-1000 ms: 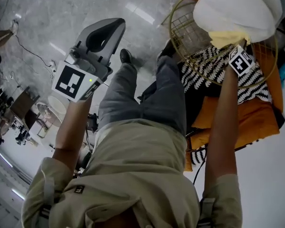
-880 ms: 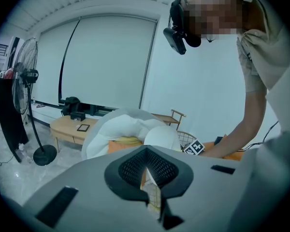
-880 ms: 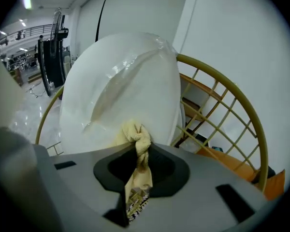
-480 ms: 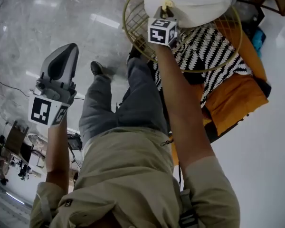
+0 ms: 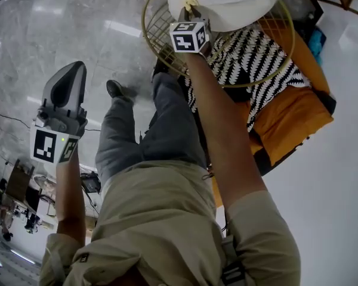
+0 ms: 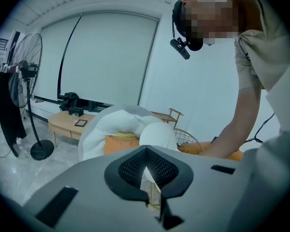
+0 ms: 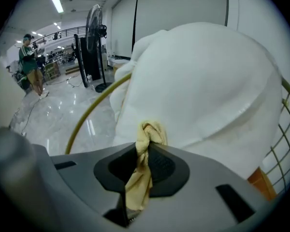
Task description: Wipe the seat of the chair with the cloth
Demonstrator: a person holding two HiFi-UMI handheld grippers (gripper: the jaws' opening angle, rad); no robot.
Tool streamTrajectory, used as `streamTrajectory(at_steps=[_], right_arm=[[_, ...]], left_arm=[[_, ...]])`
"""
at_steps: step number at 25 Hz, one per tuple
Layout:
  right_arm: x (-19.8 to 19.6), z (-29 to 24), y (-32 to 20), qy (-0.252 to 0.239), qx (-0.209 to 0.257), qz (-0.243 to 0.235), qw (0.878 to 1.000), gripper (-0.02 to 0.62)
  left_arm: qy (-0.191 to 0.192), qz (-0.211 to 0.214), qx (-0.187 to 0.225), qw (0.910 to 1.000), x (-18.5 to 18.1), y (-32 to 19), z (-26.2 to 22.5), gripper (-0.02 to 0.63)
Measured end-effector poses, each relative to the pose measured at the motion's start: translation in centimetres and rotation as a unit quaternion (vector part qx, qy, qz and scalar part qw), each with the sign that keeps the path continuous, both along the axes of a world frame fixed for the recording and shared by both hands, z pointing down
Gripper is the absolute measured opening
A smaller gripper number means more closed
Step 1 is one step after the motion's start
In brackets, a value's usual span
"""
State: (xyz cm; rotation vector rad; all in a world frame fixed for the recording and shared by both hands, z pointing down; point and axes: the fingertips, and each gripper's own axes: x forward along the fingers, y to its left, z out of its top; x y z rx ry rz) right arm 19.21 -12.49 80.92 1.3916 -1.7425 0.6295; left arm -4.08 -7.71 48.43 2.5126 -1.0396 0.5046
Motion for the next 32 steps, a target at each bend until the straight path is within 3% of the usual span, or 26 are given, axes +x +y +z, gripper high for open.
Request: streamTrajectory(at_steps=[3,7,10,20,26,32], right_arm=[[5.9,1.0,2.2,0.036,-0.015,0.017,0.999,0.066],[14.9,1.6,5.3,0.075,-0.042,0.11,0.99,0.066],[18.2,1.4,6.7,0.086,-0.054,0.147,0.984,0.066],[18.3,-1.7,7.6,0.083,-0.043,0.155,0.984,0.066],[18.4,-7.5,8.9,0.075,0.001,0.186,0.98,0.066],[16.1,-16.6,8.7,0.035,0.067,0.208,0.975,0.064]], left_arm=[[0.003,0.005,0.0,1.0,0.4,0.1,-0.1,0.015],[0.003,0.012,-0.001,0.9999,0.5,0.4,0.1,0.015],[0.001,0.018,-0.001,0.9998,0.5,0.6,0.1,0.015],[0.0,0.019,0.021,0.9996,-1.0,0.7,-2.5,0.015],[-0.032,0.032,0.024,0.9987,-5.2,3.1,-4.1,0.015],[-0.011,-0.002,0.058,0.9982,-9.7,4.4,-9.1,0.015]])
